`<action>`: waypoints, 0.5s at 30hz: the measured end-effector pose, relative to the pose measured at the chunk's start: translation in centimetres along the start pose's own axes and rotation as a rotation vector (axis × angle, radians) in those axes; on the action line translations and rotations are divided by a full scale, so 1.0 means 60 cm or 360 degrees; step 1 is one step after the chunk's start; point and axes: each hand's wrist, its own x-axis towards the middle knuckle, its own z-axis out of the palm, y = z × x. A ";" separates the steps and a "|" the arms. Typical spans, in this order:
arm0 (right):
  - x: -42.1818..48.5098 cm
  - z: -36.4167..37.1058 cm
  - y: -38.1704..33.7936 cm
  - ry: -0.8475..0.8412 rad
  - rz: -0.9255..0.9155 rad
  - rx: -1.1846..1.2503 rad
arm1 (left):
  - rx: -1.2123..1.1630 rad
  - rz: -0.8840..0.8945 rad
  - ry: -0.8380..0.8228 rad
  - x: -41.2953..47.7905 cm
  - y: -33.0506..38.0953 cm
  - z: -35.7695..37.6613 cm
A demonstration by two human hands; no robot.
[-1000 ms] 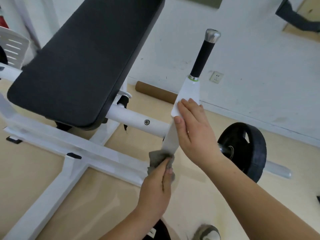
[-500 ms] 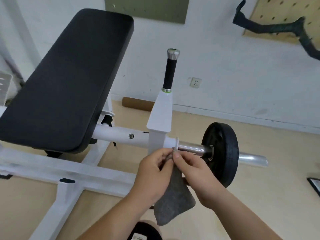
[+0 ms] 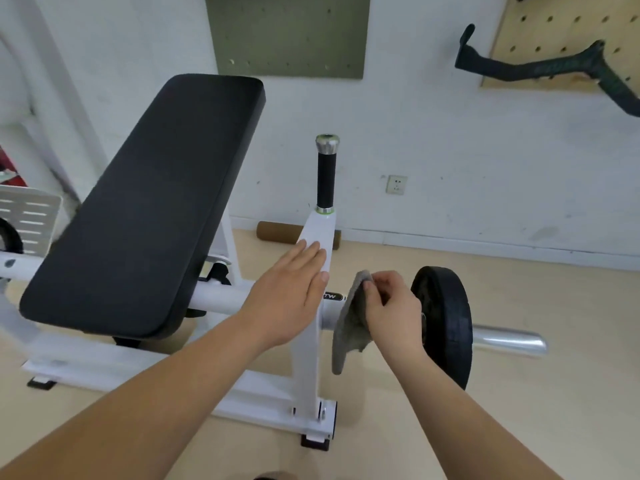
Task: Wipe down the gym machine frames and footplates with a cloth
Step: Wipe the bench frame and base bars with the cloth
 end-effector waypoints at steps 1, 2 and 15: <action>0.005 0.016 0.011 -0.0093 -0.0042 -0.0087 | 0.0029 -0.0011 0.0044 -0.002 0.000 0.004; 0.008 0.033 0.024 -0.0222 -0.0091 -0.0195 | 0.0044 -0.0021 0.0070 -0.003 0.000 0.006; 0.098 0.091 0.093 -0.1031 -0.0595 -0.1332 | 0.0095 0.0080 0.0117 0.006 -0.025 0.024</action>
